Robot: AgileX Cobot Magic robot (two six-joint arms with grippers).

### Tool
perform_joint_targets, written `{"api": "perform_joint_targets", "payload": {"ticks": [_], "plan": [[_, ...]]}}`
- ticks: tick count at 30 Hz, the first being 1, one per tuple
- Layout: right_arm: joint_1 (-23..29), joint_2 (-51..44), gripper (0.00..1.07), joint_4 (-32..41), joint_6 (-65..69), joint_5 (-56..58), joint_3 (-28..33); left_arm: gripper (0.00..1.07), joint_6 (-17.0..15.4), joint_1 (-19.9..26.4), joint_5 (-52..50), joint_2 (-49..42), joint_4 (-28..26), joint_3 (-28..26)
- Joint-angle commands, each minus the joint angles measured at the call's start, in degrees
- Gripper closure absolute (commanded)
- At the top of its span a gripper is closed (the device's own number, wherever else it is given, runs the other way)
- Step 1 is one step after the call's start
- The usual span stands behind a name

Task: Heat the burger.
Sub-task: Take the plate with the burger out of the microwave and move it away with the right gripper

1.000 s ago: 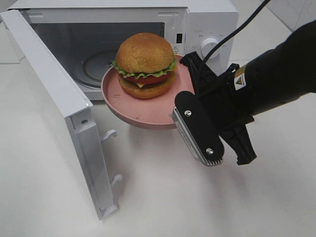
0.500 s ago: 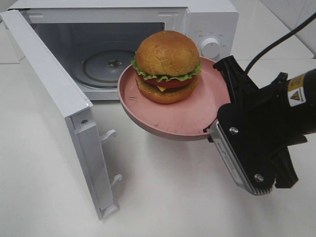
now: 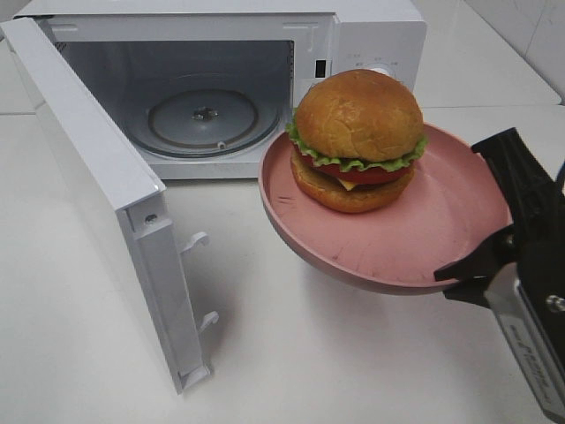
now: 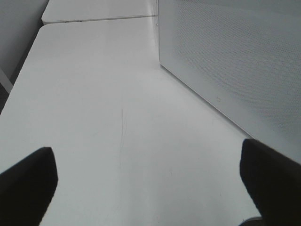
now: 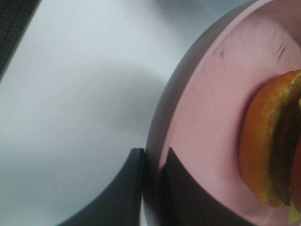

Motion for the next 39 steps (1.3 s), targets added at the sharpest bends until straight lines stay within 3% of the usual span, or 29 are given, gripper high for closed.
{"api": "perform_joint_targets", "payload": {"ticks": [1, 14, 23, 35, 39], "plan": [[-0.2, -2.3, 1.07, -1.6, 1.5, -1.8, 0.0, 0.09, -0.2, 0.1, -0.7, -1.0, -0.1, 0.2], [-0.2, -13.7, 1.07, -12.9, 17.8, 9.0, 1.8, 0.09, -0.2, 0.1, -0.7, -1.0, -0.1, 0.2], [-0.2, -15.2, 1.06, -26.8, 37.9, 16.2, 1.8, 0.09, -0.2, 0.1, -0.7, -1.0, -0.1, 0.2], [-0.2, -15.2, 1.06, -29.1, 47.3, 16.7, 1.8, 0.09, -0.2, 0.1, -0.7, -1.0, -0.1, 0.2], [-0.2, -15.2, 1.06, -33.1, 53.6, 18.2, 1.8, 0.09, -0.2, 0.1, -0.7, -1.0, -0.1, 0.2]]}}
